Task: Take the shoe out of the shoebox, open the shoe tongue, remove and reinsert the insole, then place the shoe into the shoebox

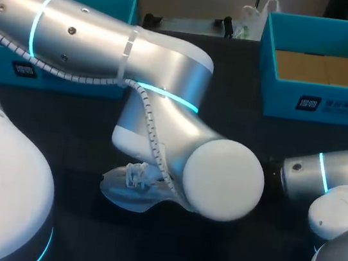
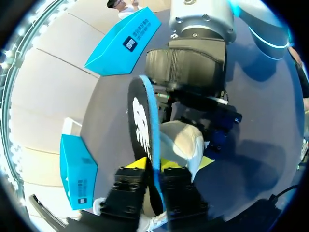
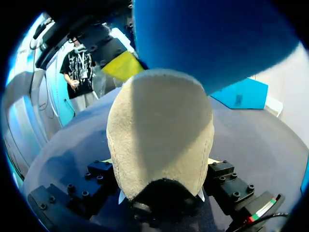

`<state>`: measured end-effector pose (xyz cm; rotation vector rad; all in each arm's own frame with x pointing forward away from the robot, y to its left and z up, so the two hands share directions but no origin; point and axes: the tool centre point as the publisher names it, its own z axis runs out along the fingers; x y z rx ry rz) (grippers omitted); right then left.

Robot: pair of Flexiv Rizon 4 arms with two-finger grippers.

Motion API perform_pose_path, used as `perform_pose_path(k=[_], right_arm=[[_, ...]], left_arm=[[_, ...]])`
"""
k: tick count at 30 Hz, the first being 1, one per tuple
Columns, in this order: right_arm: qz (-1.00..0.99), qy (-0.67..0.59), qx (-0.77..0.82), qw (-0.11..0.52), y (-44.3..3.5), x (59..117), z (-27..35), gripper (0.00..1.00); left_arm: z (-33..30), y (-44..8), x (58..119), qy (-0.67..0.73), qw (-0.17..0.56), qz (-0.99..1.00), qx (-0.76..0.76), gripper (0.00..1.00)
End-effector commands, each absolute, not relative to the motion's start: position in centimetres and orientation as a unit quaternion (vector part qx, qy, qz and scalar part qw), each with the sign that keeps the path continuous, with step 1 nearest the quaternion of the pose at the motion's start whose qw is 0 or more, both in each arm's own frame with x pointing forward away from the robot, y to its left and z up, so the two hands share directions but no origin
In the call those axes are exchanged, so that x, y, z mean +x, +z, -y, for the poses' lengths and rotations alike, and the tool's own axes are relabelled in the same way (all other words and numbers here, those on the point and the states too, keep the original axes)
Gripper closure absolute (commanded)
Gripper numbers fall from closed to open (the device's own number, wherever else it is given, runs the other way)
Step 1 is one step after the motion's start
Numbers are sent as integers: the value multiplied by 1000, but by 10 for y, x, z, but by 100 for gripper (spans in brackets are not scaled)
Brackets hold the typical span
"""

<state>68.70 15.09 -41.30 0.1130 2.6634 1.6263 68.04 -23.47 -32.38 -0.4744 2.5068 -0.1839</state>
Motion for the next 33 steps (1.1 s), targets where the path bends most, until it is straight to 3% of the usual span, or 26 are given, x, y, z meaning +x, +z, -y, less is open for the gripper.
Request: perform_pose_path(k=[1,13,22,27,33], right_arm=[[-854,518,37,10,-411,686,-152,100],[-854,518,37,10,-411,686,-152,100],[-854,518,37,10,-411,686,-152,100],[-854,518,37,10,-411,686,-152,100],[-854,518,37,10,-411,686,-152,100]], left_arm=[[224,-319,681,-87,274,-944,-165,64],[218,-328,673,-95,288,-942,-145,65],[226,-336,667,-94,308,-937,-134,51],[227,-337,667,-95,312,-936,-132,50],[225,-339,670,-97,318,-934,-132,42]])
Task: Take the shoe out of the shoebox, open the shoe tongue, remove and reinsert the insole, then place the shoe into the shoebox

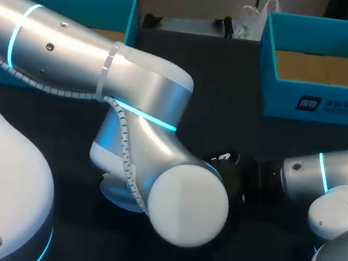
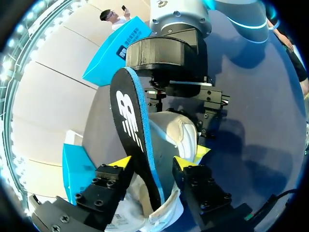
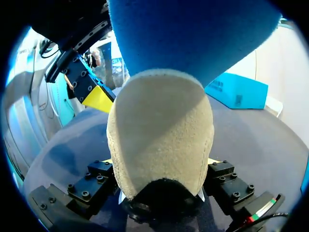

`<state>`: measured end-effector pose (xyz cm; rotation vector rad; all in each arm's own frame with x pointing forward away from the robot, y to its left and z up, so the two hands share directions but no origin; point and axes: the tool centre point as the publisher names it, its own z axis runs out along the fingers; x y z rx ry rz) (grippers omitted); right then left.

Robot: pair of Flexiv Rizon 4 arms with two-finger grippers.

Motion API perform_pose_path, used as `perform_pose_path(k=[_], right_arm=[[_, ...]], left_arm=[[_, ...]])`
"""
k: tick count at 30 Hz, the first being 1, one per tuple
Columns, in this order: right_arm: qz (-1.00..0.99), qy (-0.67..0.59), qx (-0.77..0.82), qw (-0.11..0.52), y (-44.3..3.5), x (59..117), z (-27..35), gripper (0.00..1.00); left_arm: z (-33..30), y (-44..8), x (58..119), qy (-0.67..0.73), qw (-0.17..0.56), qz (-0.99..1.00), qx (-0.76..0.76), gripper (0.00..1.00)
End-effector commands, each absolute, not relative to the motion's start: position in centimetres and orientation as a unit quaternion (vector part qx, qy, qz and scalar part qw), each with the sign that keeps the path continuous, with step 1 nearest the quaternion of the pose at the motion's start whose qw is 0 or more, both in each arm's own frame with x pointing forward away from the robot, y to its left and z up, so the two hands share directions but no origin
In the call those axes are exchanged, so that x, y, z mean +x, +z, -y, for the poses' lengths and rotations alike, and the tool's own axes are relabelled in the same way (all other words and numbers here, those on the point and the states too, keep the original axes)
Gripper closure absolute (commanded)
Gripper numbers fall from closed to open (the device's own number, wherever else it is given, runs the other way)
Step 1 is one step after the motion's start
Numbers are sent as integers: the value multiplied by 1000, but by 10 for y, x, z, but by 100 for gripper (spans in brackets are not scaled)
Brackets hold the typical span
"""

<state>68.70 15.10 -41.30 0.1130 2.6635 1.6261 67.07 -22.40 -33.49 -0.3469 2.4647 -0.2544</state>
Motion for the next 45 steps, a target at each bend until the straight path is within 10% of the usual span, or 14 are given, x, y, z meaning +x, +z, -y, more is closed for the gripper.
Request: perform_pose_path(k=[1,19,23,37,45], right_arm=[[-854,518,37,10,-411,686,-152,100],[-854,518,37,10,-411,686,-152,100],[-854,518,37,10,-411,686,-152,100],[-854,518,37,10,-411,686,-152,100],[-854,518,37,10,-411,686,-152,100]], left_arm=[[224,-340,671,-98,320,-933,-133,43],[225,-338,687,-116,329,-929,-128,58],[222,-334,689,-123,329,-927,-130,99],[235,-299,695,-173,256,-939,-148,100],[256,-247,705,-249,99,-953,-140,100]])
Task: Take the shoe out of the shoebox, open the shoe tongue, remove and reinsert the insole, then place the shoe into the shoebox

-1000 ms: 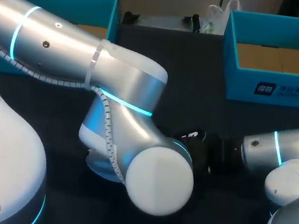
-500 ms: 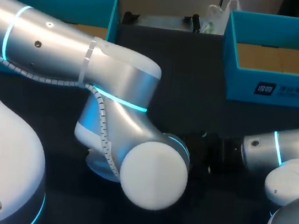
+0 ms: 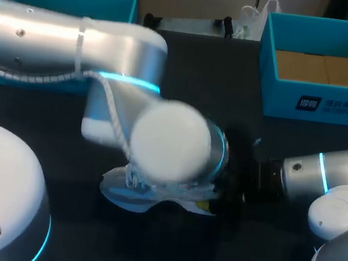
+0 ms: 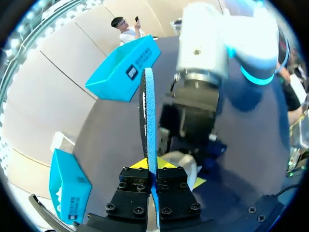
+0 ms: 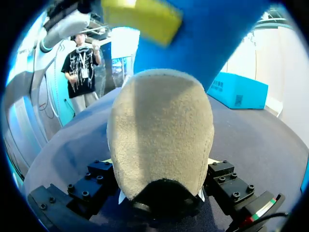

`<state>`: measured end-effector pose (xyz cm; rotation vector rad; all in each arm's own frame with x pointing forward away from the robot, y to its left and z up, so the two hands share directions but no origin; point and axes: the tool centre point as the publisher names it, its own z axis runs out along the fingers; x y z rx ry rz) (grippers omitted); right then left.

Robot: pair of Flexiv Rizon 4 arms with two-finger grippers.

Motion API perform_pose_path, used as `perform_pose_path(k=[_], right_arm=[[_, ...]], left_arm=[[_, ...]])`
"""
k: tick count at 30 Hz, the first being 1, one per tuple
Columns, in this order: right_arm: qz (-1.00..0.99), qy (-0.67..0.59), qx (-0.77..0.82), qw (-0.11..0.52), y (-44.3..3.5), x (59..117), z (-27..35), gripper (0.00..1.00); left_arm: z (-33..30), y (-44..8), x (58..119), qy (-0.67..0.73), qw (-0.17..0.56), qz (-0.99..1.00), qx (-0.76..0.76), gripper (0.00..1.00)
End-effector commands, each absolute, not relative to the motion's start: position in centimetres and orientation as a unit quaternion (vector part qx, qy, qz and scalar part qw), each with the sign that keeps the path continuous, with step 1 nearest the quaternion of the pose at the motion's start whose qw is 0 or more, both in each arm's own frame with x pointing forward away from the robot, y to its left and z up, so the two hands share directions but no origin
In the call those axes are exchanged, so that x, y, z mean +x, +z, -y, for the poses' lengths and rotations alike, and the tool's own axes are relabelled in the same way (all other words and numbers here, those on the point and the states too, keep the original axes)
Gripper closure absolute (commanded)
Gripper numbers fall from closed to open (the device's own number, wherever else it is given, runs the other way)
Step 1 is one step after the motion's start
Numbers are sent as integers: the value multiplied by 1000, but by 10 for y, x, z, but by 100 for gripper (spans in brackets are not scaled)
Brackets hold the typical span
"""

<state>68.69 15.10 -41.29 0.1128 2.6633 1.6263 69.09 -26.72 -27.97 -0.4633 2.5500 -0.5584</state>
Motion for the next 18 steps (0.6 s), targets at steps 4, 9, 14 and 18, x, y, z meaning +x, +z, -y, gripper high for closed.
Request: perform_pose_path(k=[4,9,14,18], right_arm=[[-854,518,37,10,-411,686,-152,100],[-854,518,37,10,-411,686,-152,100],[-854,518,37,10,-411,686,-152,100],[-854,518,37,10,-411,686,-152,100]], left_arm=[[265,-223,703,-282,40,-951,-119,100],[276,-187,697,-331,-39,-940,-75,100],[283,-151,684,-384,-110,-916,-16,100],[278,-112,678,-417,-140,-898,38,100]])
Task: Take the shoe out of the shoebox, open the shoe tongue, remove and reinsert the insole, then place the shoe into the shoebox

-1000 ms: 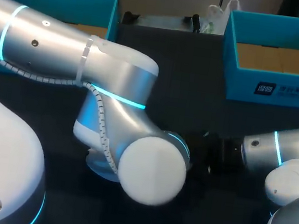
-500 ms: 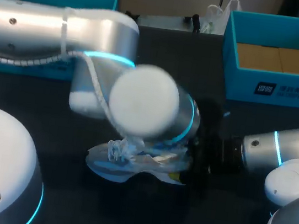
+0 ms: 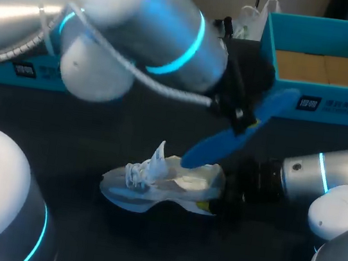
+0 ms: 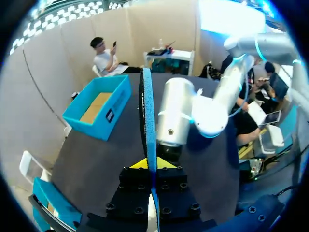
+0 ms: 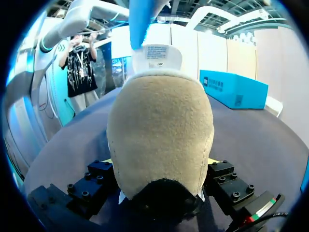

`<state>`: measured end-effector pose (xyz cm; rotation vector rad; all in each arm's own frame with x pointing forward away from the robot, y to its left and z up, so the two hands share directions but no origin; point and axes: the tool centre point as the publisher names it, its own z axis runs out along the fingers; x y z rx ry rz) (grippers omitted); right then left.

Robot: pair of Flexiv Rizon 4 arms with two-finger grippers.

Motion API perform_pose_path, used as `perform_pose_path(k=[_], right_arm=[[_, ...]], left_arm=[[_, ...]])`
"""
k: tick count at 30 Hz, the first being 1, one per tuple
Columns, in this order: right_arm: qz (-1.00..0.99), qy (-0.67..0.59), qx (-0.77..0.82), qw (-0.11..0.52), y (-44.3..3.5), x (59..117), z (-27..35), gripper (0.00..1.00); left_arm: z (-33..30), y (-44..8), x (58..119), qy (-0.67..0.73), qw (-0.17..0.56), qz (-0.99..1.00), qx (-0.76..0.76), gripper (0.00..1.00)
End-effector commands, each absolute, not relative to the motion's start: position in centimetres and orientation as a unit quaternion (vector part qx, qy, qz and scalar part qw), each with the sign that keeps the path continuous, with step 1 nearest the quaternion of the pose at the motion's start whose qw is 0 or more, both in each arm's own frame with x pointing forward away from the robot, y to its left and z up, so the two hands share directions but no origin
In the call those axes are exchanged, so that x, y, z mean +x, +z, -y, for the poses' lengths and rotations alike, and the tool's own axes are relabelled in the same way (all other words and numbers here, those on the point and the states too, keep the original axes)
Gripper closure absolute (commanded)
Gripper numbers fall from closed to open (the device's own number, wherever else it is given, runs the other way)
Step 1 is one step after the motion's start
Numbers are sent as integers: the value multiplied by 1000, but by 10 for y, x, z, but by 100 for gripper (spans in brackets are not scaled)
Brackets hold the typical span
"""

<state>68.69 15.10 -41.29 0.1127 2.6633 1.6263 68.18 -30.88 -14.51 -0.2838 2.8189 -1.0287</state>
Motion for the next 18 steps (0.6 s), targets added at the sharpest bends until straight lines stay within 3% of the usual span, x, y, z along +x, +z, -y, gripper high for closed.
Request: perform_pose_path(k=[1,14,18], right_arm=[[-854,518,37,10,-411,686,-152,100],[-854,518,37,10,-411,686,-152,100],[-854,518,37,10,-411,686,-152,100]], left_arm=[[278,-112,678,-417,-140,-898,38,100],[278,-112,678,-417,-140,-898,38,100],[267,-85,668,-448,-113,-885,63,100]])
